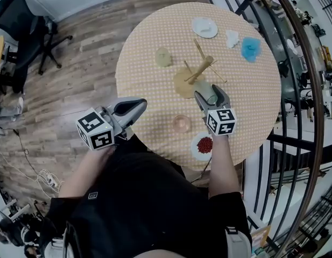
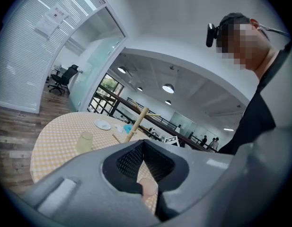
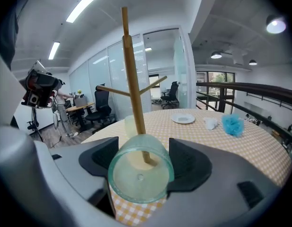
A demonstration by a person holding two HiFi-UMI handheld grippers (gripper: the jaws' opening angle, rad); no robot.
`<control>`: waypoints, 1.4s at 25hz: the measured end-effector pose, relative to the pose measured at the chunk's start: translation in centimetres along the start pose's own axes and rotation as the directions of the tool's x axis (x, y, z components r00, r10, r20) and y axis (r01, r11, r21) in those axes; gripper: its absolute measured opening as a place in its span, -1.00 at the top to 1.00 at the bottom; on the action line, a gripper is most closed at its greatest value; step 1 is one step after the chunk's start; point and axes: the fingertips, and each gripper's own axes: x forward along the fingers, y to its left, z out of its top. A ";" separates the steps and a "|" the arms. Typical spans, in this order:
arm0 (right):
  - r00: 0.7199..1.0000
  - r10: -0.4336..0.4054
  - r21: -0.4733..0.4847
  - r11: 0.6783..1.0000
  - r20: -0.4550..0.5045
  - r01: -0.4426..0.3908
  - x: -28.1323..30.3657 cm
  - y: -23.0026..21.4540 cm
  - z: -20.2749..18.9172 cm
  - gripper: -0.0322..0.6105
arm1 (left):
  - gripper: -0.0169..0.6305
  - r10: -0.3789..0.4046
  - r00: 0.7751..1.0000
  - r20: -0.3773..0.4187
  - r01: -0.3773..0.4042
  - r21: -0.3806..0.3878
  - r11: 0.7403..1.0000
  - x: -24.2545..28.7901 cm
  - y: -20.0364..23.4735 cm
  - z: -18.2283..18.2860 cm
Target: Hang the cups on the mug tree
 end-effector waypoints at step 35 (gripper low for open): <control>0.975 -0.151 -0.299 0.949 -0.163 0.098 0.6 -0.6 0.2 -0.17 | 0.92 -0.001 1.000 0.000 0.001 -0.049 0.999 -1.5 2.3 -1.6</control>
